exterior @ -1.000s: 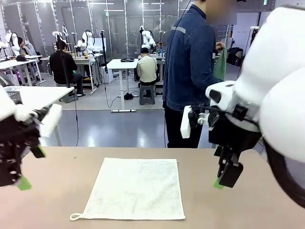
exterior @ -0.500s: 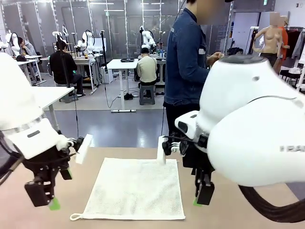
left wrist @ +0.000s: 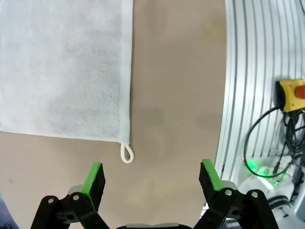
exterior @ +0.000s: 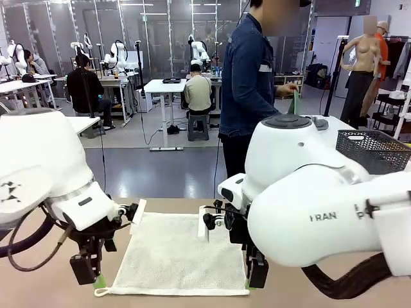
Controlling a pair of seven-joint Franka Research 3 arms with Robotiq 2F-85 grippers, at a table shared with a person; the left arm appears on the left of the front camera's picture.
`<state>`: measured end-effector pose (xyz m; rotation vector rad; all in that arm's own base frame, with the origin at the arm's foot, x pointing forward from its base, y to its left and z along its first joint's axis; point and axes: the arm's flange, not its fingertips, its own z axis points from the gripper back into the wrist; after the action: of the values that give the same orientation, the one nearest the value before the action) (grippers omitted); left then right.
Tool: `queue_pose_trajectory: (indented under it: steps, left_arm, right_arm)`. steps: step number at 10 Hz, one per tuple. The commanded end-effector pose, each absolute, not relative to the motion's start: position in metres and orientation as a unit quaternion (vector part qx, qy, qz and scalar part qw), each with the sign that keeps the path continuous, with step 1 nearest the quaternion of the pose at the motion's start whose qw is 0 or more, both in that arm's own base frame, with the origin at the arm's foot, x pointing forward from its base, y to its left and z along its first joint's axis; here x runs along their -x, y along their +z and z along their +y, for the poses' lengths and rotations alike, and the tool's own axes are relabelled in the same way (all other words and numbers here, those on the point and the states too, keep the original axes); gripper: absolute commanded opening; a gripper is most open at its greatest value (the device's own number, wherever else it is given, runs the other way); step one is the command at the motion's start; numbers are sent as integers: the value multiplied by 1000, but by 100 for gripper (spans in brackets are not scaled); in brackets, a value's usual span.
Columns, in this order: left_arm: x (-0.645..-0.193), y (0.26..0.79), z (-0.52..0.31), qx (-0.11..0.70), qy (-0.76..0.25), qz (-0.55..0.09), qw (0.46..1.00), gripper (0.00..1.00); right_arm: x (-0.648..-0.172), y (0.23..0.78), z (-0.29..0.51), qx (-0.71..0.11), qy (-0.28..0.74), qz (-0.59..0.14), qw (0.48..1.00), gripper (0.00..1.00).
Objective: Fold the towels and place them in the basket.
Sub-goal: When a person lays out a Towel with hook on the table, fold it in half twice.
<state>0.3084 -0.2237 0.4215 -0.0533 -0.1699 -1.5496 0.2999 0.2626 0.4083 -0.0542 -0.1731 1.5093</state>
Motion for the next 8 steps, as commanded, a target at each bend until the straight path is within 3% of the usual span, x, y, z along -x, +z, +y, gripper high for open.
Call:
queue_pose_trajectory:
  steps: [1,8]
  left_arm:
    - [-290,374,-202,5,-698,-84,711,100]
    - [-311,310,-198,4,-700,-69,711,100]
  right_arm:
    - [-297,380,252,21,686,-83,723,100]
    - [-315,330,254,28,694,-72,715,100]
